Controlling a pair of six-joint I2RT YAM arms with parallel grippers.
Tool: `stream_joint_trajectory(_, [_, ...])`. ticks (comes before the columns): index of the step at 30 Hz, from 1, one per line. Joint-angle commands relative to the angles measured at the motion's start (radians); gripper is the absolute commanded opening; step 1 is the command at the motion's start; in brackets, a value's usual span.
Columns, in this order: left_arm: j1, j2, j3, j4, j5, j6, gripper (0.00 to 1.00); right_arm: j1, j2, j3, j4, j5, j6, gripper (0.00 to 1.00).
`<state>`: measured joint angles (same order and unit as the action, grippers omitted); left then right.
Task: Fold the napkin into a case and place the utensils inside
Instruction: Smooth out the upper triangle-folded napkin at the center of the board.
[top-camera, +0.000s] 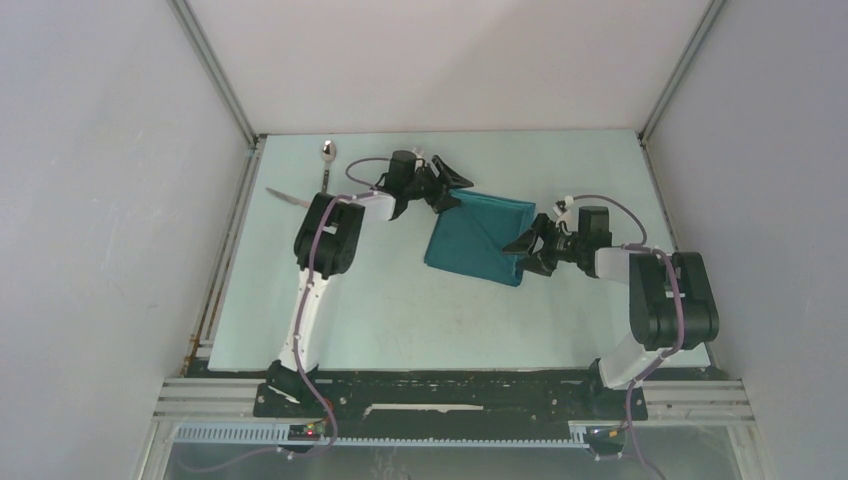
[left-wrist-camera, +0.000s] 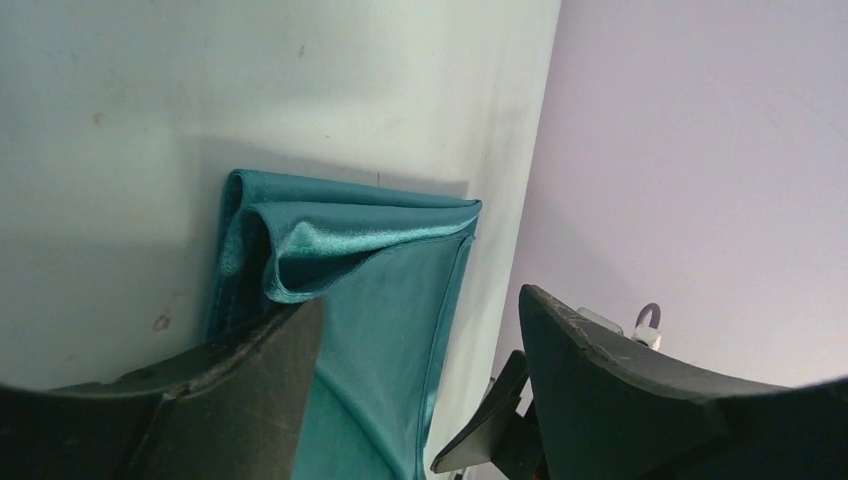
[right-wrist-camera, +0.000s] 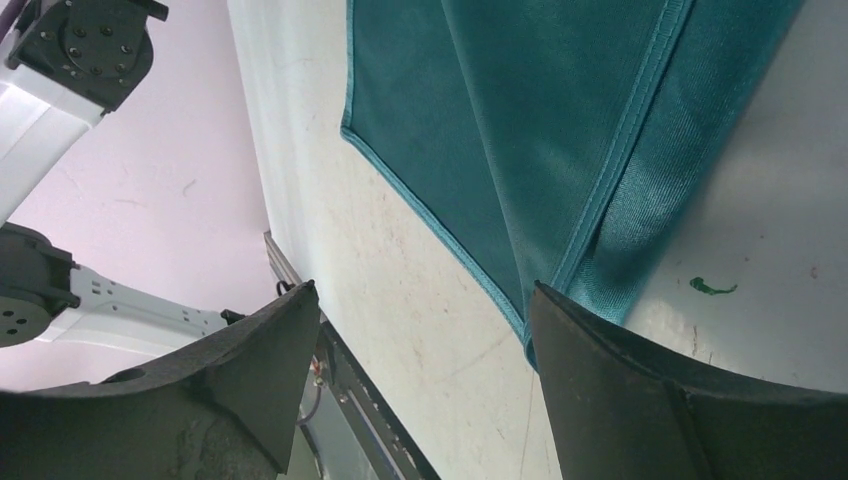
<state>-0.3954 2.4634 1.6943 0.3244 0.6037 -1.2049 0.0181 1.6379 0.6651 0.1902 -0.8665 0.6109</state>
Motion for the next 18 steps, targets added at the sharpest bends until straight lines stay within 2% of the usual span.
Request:
stream_joint_trajectory(1, [0.015,-0.084,0.004,-0.053,0.001,0.071,0.76,0.013,-0.049,0.030,-0.044,-0.017,-0.027,0.85])
stream_joint_trajectory(7, [0.013,-0.041,0.011,0.001,0.008,0.019,0.77,0.050,-0.039,0.026,-0.047,0.001,-0.029,0.85])
stream_joint_trajectory(18, [0.024,0.051,0.114,-0.020,-0.014,-0.023,0.77,0.017,0.032,0.014,-0.034,0.025,-0.055,0.84])
